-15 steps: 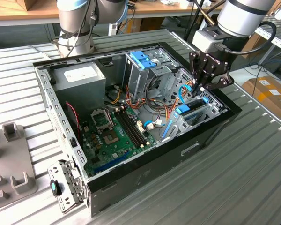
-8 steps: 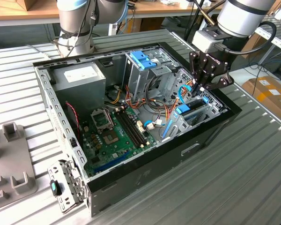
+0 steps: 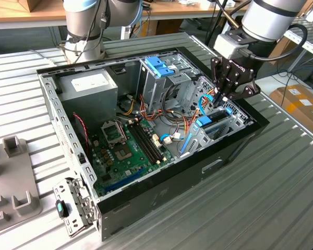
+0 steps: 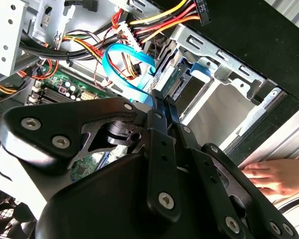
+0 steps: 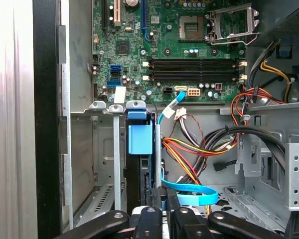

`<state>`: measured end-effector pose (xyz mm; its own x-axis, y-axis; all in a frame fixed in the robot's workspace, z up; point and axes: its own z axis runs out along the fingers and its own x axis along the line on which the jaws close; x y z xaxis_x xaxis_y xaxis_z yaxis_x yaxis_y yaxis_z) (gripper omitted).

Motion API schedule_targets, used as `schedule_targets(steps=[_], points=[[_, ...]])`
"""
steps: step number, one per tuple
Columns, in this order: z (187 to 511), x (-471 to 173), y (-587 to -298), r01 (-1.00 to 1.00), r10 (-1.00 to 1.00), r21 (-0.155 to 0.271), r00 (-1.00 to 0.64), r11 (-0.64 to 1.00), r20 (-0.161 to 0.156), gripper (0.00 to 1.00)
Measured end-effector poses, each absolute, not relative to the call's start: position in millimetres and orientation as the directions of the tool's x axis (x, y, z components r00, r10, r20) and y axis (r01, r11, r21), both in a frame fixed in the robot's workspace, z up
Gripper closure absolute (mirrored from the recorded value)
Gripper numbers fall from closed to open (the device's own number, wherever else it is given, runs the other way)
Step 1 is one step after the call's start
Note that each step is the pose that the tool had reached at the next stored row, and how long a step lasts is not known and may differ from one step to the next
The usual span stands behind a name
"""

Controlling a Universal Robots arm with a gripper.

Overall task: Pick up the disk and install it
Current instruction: 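Insert the first disk wire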

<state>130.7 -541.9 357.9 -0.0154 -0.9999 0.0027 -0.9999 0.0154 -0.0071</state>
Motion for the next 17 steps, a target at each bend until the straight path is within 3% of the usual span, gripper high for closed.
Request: schedule_targets(steps=[17], points=[[356, 111, -544, -0.995, -1.000, -0.098, -0.010, 0.010, 0.002, 0.84]])
